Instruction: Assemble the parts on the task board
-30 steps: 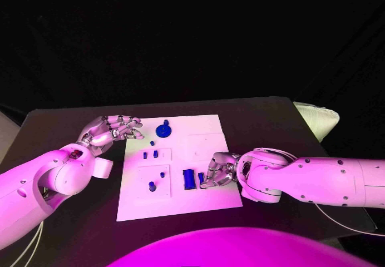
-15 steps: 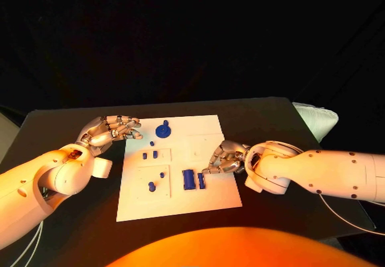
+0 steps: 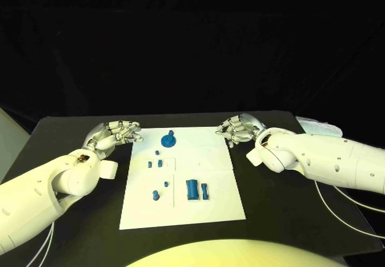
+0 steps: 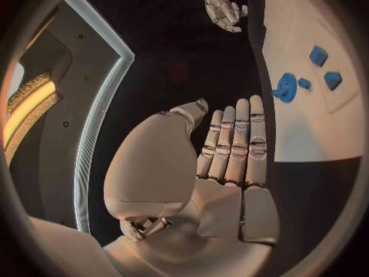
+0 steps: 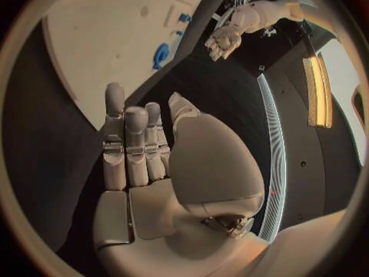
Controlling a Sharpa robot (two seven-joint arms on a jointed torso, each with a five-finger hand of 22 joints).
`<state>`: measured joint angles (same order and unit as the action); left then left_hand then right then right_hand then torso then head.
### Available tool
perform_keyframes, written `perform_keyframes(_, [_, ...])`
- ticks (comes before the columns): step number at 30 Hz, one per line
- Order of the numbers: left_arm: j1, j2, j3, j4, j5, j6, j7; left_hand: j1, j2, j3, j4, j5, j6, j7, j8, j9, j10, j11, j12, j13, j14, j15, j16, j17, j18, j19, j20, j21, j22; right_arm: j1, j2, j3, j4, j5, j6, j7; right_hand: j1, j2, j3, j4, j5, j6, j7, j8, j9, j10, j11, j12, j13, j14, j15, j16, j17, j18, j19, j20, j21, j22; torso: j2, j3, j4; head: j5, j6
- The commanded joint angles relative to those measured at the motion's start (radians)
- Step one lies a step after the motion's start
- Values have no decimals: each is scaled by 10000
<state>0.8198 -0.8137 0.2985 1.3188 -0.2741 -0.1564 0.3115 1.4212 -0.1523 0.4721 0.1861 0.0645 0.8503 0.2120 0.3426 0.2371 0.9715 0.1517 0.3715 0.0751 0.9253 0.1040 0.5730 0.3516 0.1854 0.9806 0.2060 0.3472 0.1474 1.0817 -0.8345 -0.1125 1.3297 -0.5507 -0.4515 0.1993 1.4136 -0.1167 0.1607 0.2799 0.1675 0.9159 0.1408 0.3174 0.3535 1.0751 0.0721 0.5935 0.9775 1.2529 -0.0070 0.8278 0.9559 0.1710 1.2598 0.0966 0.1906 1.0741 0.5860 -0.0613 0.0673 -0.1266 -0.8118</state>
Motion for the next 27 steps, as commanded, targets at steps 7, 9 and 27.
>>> perform_keyframes(7, [29,700,29,-1447,1086,-1399,1361,-151,-168,473,-5,10,-799,-183,-533,-381,-262,436,-1772,-126,-1059,616,-2653,-836,-86,-1378,691,-1569,-802,2,1273,211,-2310,2390,619,2569,246,-503,2134,-74,-304,-147,419,-551,-400,81,511,-4075,-5604,-1432,678,-4569,-2897,116,-1570,746,-1279,-3884,-261,7,179,412,969])
perform_keyframes(9, [42,831,31,-1674,1147,-1475,1464,-194,-145,427,-60,13,-883,-283,-683,-461,-407,564,-2087,-131,-1203,734,-3028,-995,-77,-1521,782,-1833,-829,-8,1492,233,-2676,2504,741,2692,116,-615,2426,-217,-330,-143,487,-716,-462,123,561,-4389,-6340,-1385,769,-5119,-3311,130,-1653,811,-1285,-4635,-281,19,197,456,1079])
perform_keyframes(27, [1161,608,-1478,362,1746,-3605,1493,-14212,1523,-4721,-1861,-645,-8503,-2120,-3426,-2371,-9715,-1517,-3715,-751,-9253,-1040,-5730,-3516,-1854,-9806,-2060,-3472,-1474,-153,1099,668,-316,3659,-1368,2570,-14136,1167,-1607,-2799,-1675,-9159,-1408,-3174,-3535,-10751,-721,-5935,-9775,-12529,70,-8278,-9559,-1710,-12598,-966,-1906,-10741,-395,538,-570,1162,1981])
